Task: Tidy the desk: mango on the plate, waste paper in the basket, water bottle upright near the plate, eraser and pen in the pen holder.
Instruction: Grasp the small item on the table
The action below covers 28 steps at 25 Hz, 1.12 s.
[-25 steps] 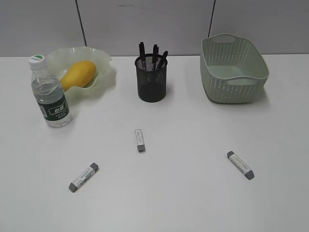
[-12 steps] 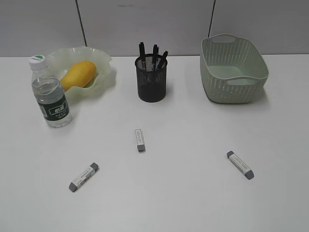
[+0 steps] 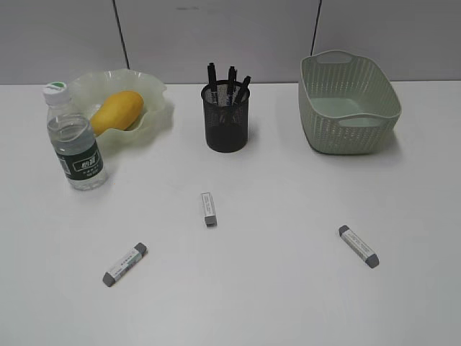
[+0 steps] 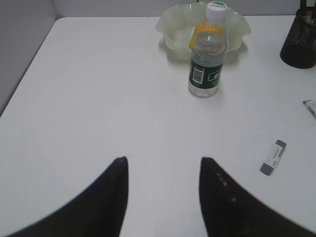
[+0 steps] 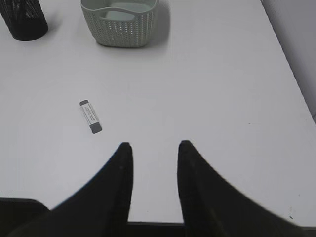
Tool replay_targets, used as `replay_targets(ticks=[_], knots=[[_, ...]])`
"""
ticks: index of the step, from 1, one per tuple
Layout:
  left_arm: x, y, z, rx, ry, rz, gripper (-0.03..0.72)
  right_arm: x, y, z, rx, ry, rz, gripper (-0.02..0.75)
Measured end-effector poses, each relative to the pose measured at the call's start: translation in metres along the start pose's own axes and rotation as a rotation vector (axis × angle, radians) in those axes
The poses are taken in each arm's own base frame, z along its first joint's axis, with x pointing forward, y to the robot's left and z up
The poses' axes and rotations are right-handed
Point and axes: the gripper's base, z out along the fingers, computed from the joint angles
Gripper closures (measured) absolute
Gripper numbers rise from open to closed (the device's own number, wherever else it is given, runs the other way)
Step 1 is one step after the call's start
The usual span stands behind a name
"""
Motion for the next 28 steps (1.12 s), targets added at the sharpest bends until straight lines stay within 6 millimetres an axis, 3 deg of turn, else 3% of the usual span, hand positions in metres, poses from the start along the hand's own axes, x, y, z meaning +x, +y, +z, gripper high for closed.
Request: replay_targets(ticks=[5, 8, 13, 16, 20, 24, 28], knots=[[0.0, 0.0, 0.0, 0.0, 0.0, 0.0, 0.149, 0.0, 0.0, 0.0, 0.0, 0.0, 0.0, 0.472], [0.0, 0.001, 0.0, -0.01, 0.0, 0.006, 0.057, 0.0, 0.0, 0.0, 0.0, 0.0, 0.0, 0.408], [0.0, 0.0, 0.0, 0.0, 0.0, 0.0, 0.042, 0.0, 0.0, 0.0, 0.0, 0.0, 0.0, 0.165], [0.0, 0.0, 0.0, 0.0, 0.0, 0.0, 0.069, 0.0, 0.0, 0.0, 0.0, 0.0, 0.0, 0.093], [0.0, 0.0, 0.0, 0.0, -0.001, 0.0, 0.123, 0.0, 0.0, 0.0, 0.0, -0.001, 0.0, 0.111], [0.0, 0.0, 0.001, 0.0, 0.01, 0.0, 0.135, 0.0, 0.0, 0.0, 0.0, -0.002, 0.0, 0.206], [-0.015, -0.001, 0.009, -0.006, 0.155, 0.0, 0.137, 0.0, 0.0, 0.0, 0.0, -0.002, 0.0, 0.28]])
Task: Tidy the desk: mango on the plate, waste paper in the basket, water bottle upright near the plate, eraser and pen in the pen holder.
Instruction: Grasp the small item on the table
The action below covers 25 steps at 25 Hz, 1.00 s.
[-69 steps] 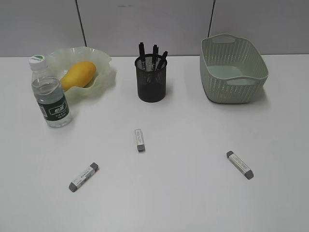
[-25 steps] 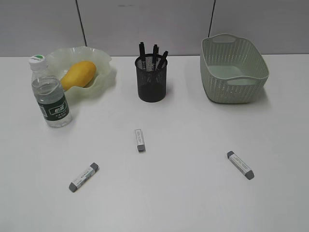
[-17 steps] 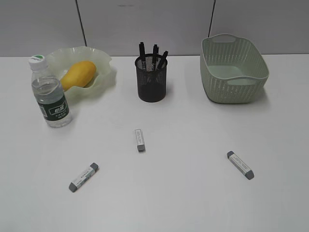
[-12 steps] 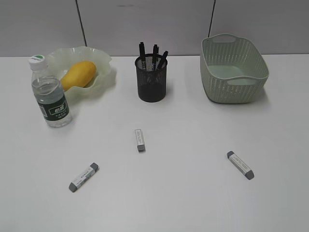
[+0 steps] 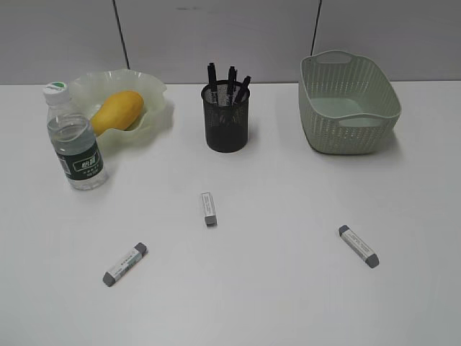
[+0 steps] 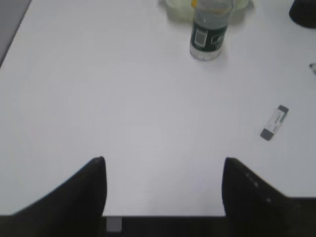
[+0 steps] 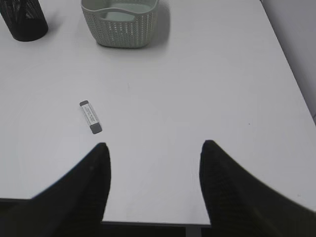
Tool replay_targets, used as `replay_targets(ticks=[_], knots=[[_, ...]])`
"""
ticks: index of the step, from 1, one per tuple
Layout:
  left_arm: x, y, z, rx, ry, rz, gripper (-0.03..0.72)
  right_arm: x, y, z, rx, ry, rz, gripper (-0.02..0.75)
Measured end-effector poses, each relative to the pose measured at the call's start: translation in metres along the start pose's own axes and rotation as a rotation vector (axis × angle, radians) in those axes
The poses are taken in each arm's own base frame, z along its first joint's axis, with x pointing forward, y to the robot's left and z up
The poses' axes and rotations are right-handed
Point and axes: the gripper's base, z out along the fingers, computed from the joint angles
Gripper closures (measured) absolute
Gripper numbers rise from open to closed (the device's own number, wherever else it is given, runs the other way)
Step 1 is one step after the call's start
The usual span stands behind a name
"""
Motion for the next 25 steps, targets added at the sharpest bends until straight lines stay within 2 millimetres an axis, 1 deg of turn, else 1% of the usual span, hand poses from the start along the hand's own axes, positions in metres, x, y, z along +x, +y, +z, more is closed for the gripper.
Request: replay_targets(ticks=[2, 4, 7, 9, 12, 13, 16, 17, 20, 23, 25], knots=[[-0.014, -0.001, 0.005, -0.003, 0.086, 0.01, 0.137, 0.0, 0.0, 0.0, 0.0, 0.0, 0.0, 0.305], [-0.033, -0.001, 0.013, -0.005, 0.177, 0.018, 0.137, 0.0, 0.0, 0.0, 0.0, 0.0, 0.0, 0.321], [-0.06, -0.002, 0.031, -0.008, 0.305, 0.021, 0.137, 0.0, 0.0, 0.0, 0.0, 0.0, 0.0, 0.337], [-0.076, -0.004, 0.048, 0.001, 0.378, 0.015, 0.138, 0.0, 0.0, 0.0, 0.0, 0.0, 0.0, 0.342], [-0.09, -0.008, 0.079, 0.018, 0.502, 0.031, 0.138, 0.0, 0.0, 0.0, 0.0, 0.0, 0.0, 0.344], [-0.094, -0.01, 0.093, 0.027, 0.555, 0.044, 0.138, 0.0, 0.0, 0.0, 0.0, 0.0, 0.0, 0.344], [-0.096, -0.016, 0.118, 0.038, 0.653, 0.076, 0.138, 0.0, 0.0, 0.0, 0.0, -0.001, 0.0, 0.344], [-0.095, -0.018, 0.13, 0.035, 0.703, 0.095, 0.138, 0.0, 0.0, 0.0, 0.0, -0.001, 0.0, 0.344], [-0.088, -0.026, 0.156, 0.043, 0.815, 0.142, 0.138, 0.0, 0.0, 0.0, 0.0, -0.001, 0.0, 0.344], [-0.078, -0.047, 0.176, 0.085, 0.912, 0.231, 0.138, 0.0, 0.0, 0.0, 0.0, -0.001, 0.0, 0.345], [-0.069, -0.067, 0.188, 0.123, 0.954, 0.316, 0.138, 0.0, 0.0, 0.0, 0.0, -0.001, 0.0, 0.345]])
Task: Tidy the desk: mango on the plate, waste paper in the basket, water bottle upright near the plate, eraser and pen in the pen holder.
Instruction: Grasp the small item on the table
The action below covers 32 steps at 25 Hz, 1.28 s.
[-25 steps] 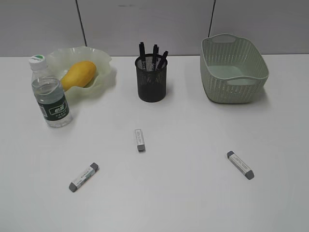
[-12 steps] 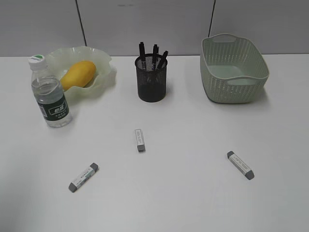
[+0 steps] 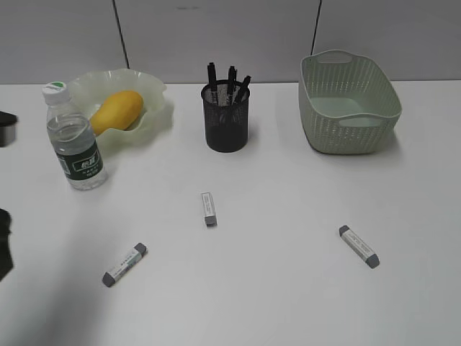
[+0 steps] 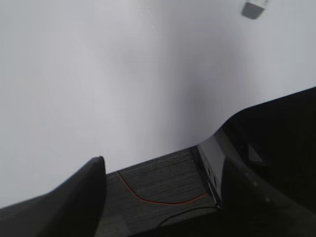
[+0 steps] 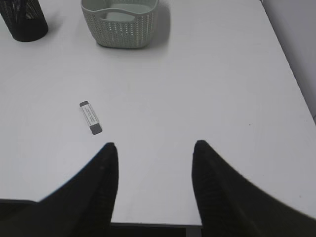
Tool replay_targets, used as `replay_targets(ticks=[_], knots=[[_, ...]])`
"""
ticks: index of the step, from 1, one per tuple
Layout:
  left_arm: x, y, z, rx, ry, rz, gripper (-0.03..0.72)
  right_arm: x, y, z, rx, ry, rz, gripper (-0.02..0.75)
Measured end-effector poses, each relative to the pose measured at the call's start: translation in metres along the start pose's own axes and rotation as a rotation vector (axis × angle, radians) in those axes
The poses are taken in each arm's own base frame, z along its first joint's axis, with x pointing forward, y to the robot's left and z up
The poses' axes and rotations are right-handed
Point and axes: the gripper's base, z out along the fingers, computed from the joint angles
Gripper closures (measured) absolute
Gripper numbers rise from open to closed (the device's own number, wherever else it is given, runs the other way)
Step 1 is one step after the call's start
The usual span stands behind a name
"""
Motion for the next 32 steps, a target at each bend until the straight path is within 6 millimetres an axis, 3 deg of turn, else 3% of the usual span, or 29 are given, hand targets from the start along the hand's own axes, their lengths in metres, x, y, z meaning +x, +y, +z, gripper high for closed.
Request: replay_targets(ticks=[7, 15, 22, 32], knots=[[-0.041, -0.055, 0.038, 0.002, -0.014, 0.215, 0.172, 0.0, 0.0, 0.0, 0.0, -0.001, 0.0, 0.345], [-0.092, -0.078, 0.064, -0.001, -0.036, 0.26, 0.244, 0.0, 0.0, 0.0, 0.0, -0.001, 0.0, 0.345], [-0.103, -0.087, 0.095, -0.007, 0.011, 0.291, 0.265, 0.0, 0.0, 0.0, 0.0, -0.001, 0.0, 0.347], [-0.11, -0.091, 0.12, 0.003, 0.013, 0.319, 0.276, 0.0, 0.0, 0.0, 0.0, -0.001, 0.0, 0.348]])
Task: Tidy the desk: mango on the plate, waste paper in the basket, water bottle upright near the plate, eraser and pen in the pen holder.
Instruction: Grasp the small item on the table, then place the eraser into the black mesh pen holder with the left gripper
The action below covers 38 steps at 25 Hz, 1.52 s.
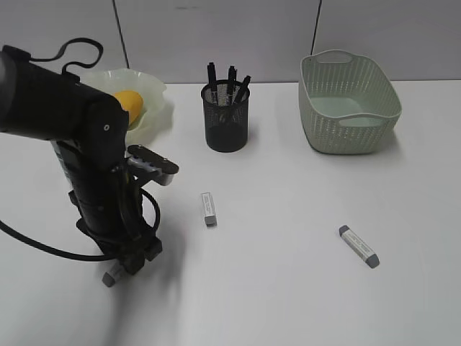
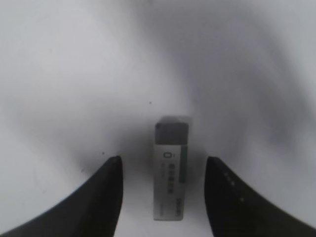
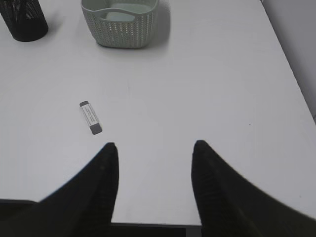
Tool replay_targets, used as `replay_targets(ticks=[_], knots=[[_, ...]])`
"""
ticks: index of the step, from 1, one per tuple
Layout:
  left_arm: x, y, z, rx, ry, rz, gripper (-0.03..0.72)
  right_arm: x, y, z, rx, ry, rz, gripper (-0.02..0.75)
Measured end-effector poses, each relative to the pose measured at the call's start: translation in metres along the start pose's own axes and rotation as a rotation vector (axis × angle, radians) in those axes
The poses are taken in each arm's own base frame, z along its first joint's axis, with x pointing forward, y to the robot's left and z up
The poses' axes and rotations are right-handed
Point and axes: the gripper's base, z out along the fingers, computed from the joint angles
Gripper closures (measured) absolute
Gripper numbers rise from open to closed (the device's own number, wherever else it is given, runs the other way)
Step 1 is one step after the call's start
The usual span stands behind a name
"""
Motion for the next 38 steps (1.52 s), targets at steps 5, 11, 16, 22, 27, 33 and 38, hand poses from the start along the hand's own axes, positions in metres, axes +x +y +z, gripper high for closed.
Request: replay_targets(ticks=[5, 11, 16, 22, 27, 33, 38], knots=[[-0.002, 0.0, 0.008, -0.003, -0.001, 0.005, 0.328, 0.0, 0.0, 0.0, 0.0, 0.0, 0.0, 0.348], [-0.004, 0.0, 0.009, 0.006, 0.001, 0.046, 0.391, 0.0, 0.0, 0.0, 0.0, 0.0, 0.0, 0.349], [-0.004, 0.001, 0.009, 0.006, 0.001, 0.062, 0.537, 0.0, 0.0, 0.0, 0.0, 0.0, 0.0, 0.35], [-0.002, -0.007, 0.002, 0.044, -0.004, 0.044, 0.536, 0.0, 0.0, 0.0, 0.0, 0.0, 0.0, 0.35], [0.006, -0.014, -0.05, 0.084, -0.115, 0.026, 0.536, 0.0, 0.0, 0.0, 0.0, 0.0, 0.0, 0.35], [-0.005, -0.016, -0.107, 0.117, -0.532, -0.038, 0.536, 0.0, 0.0, 0.0, 0.0, 0.0, 0.0, 0.351], [-0.027, -0.01, -0.137, 0.074, -0.918, -0.075, 0.536, 0.0, 0.0, 0.0, 0.0, 0.0, 0.0, 0.351]])
